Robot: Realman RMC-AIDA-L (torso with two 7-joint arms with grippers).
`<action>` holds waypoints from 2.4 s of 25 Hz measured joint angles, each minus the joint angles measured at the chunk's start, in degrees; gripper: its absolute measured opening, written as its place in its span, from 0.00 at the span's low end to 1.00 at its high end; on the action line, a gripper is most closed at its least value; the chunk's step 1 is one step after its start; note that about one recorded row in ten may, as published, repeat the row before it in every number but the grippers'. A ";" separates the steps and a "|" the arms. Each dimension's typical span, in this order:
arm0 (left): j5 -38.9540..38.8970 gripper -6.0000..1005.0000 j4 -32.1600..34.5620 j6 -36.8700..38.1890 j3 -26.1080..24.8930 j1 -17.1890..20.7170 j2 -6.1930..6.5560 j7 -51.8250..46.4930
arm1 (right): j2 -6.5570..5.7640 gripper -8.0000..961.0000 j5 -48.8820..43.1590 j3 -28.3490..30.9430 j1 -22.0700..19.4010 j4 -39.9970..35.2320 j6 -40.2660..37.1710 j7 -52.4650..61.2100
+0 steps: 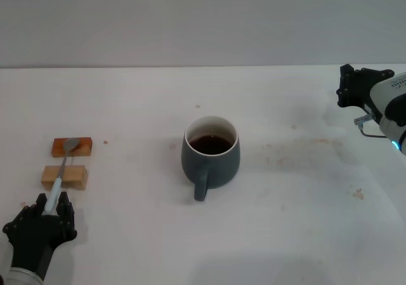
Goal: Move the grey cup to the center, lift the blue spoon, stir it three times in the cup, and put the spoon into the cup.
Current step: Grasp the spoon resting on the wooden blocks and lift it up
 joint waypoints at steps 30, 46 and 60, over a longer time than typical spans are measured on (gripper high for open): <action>0.02 0.26 0.10 0.06 -0.10 0.00 -0.35 0.16 | 0.04 0.01 -0.36 0.00 0.00 0.00 -0.01 0.00; 0.02 0.19 0.53 0.51 -0.65 0.03 -1.50 2.75 | 0.03 0.01 -0.36 0.00 0.00 0.09 -0.01 0.00; -0.01 0.18 0.37 0.67 -1.51 -0.03 -1.59 3.06 | 0.03 0.01 -0.24 0.00 -0.09 0.78 0.16 0.00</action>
